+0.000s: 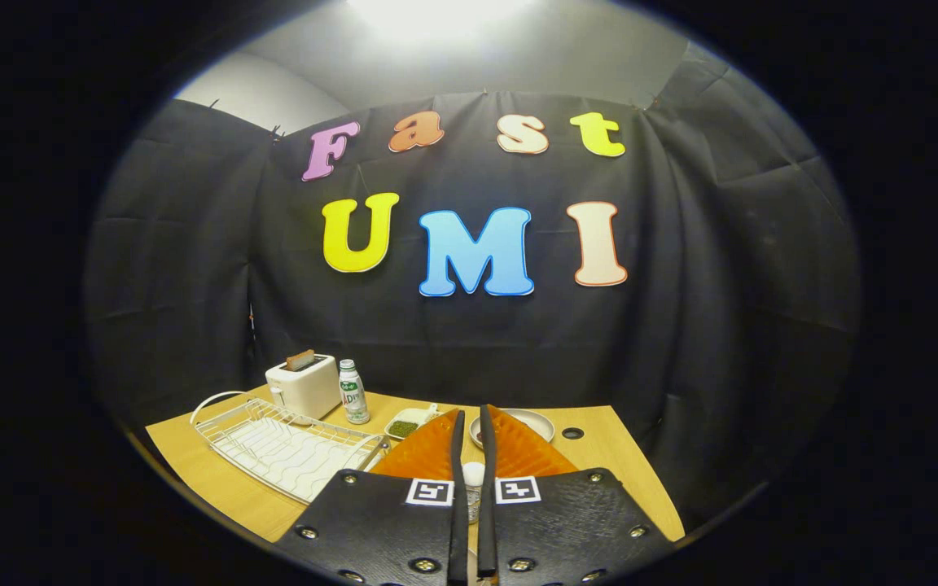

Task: Take the plate from the dish rack, then take the spoon from the basket and place it into the plate.

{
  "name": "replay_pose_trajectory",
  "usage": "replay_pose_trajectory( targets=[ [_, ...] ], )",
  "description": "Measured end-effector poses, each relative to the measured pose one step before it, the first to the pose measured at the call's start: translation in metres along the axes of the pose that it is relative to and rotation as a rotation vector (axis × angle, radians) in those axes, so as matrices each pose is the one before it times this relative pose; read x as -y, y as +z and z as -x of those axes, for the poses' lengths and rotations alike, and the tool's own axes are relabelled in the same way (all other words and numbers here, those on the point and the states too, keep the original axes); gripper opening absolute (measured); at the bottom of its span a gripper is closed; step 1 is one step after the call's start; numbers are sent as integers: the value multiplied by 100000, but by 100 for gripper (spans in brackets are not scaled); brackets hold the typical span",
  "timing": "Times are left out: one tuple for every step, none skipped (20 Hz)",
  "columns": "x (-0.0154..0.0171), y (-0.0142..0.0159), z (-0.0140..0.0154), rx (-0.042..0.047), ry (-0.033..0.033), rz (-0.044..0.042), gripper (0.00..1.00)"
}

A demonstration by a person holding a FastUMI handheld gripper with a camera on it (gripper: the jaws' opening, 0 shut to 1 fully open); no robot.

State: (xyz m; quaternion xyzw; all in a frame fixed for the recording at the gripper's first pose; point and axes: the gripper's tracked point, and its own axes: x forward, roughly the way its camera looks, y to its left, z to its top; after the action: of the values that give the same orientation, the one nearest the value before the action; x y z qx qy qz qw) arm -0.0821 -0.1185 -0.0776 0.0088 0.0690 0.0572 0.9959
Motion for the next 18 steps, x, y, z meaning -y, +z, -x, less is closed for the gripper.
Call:
replay_pose_trajectory(
  targets=[
    [-321,-38,357,-360,333,860,4],
    [-158,-63,342,-800,-37,497,5],
    [-224,-406,274,-1228,459,513,5],
    [-141,-73,255,-567,98,654,4],
    [-101,-7,132,-385,239,351,4],
    [-193,-35,209,-394,234,8,4],
    [-70,-108,130,-318,-311,-104,4],
    [-84,-75,138,-542,-315,-118,5],
    [-333,-266,-21,-764,346,-298,4],
    [-422,-316,50,-956,692,48,5],
    [-235,-333,-35,-1040,626,371,5],
    [-334,-404,142,-1116,712,156,5],
    [-275,-538,181,-1414,887,1,5],
    [-299,-562,138,-1392,436,349,5],
    [-230,-583,42,-1625,357,331,4],
    [-314,-331,172,-914,556,77,4],
    [-278,-152,-15,-530,425,-41,4],
    [-249,-117,64,-370,420,-154,4]
  ],
)
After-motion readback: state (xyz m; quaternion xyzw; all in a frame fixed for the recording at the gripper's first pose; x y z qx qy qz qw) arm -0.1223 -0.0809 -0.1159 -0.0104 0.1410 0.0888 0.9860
